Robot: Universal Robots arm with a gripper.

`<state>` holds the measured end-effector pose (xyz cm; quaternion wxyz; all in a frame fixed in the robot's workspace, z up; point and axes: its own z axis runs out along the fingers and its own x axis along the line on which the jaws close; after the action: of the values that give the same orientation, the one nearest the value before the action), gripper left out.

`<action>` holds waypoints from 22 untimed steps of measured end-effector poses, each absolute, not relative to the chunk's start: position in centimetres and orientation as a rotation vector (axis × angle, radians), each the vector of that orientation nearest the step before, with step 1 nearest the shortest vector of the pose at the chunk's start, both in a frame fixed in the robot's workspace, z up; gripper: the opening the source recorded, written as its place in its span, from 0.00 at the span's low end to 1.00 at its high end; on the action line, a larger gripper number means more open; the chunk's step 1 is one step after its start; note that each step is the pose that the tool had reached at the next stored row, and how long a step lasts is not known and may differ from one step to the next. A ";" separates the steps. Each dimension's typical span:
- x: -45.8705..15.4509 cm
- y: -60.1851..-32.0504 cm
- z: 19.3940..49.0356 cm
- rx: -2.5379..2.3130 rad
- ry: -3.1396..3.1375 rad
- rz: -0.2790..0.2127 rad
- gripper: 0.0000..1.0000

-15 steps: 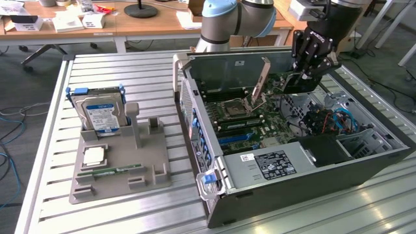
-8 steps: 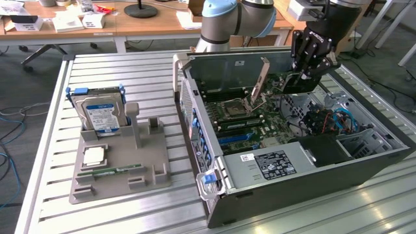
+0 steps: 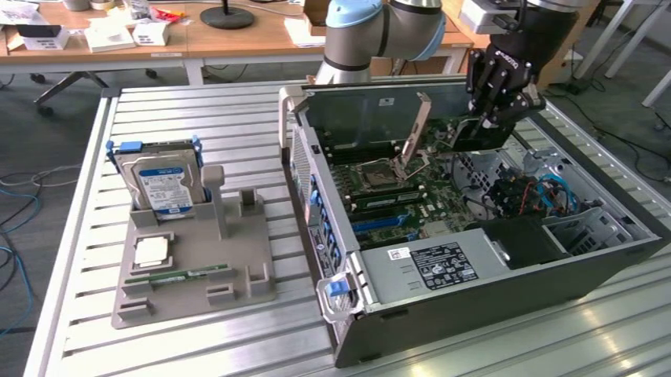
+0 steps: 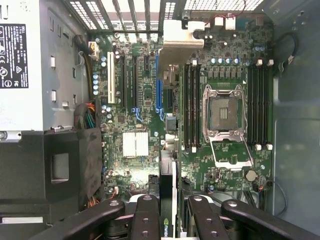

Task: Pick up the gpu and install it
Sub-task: 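Insert the gpu into the slot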

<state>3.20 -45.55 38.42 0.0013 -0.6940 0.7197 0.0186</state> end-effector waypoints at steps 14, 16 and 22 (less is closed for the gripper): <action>2.0 -45.5 38.4 -2.179 2.259 0.058 0.27; 1.9 -45.5 38.4 -2.178 2.259 0.058 0.27; 1.1 -45.5 38.4 -2.178 2.259 0.058 0.27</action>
<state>1.09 -45.55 38.42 0.0015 -0.6940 0.7197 0.0185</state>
